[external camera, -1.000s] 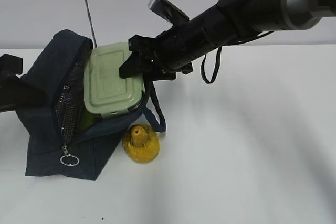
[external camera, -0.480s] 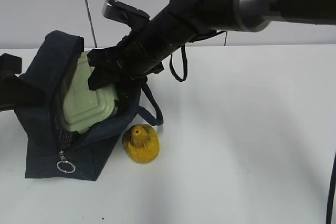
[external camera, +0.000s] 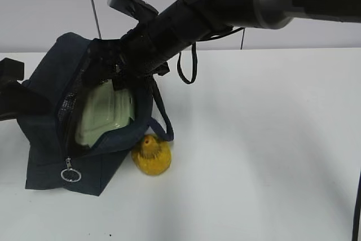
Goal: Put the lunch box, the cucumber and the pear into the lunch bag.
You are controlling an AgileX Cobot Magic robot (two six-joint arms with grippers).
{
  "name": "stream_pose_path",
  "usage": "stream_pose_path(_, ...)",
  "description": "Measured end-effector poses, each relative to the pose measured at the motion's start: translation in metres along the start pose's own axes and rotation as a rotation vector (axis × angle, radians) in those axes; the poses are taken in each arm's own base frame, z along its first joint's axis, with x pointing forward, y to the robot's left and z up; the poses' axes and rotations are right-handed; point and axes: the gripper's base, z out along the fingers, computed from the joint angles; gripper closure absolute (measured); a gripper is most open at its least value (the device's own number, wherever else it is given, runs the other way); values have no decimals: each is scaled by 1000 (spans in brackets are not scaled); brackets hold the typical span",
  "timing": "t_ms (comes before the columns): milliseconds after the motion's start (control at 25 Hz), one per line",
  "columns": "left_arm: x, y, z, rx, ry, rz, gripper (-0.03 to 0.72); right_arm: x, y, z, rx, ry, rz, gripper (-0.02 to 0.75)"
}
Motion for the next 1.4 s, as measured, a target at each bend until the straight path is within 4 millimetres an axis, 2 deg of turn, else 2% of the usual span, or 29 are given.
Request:
stream_pose_path(240,0,0,0,0,1,0,707,-17,1,-27,25,73,-143,225)
stream_pose_path(440,0,0,0,0,1,0,707,-22,-1,-55,142,234,-222,248)
stream_pose_path(600,0,0,0,-2,-3,0,707,-20,-12,-62,292,294,-212,259)
stream_pose_path(800,0,0,0,-2,-3,0,707,-17,-17,-63,340,313,-191,261)
stream_pose_path(920,0,0,0,-2,-3,0,707,-10,-14,-72,363,334,-192,282)
stream_pose_path(1120,-1,0,0,-5,-7,0,707,13,-2,-95,375,375,-189,375)
stream_pose_path(1240,-1,1,0,-7,-10,0,707,31,3,-106,367,409,-185,413)
stream_pose_path(1400,-1,1,0,-7,-10,0,707,65,5,-114,337,487,-170,426)
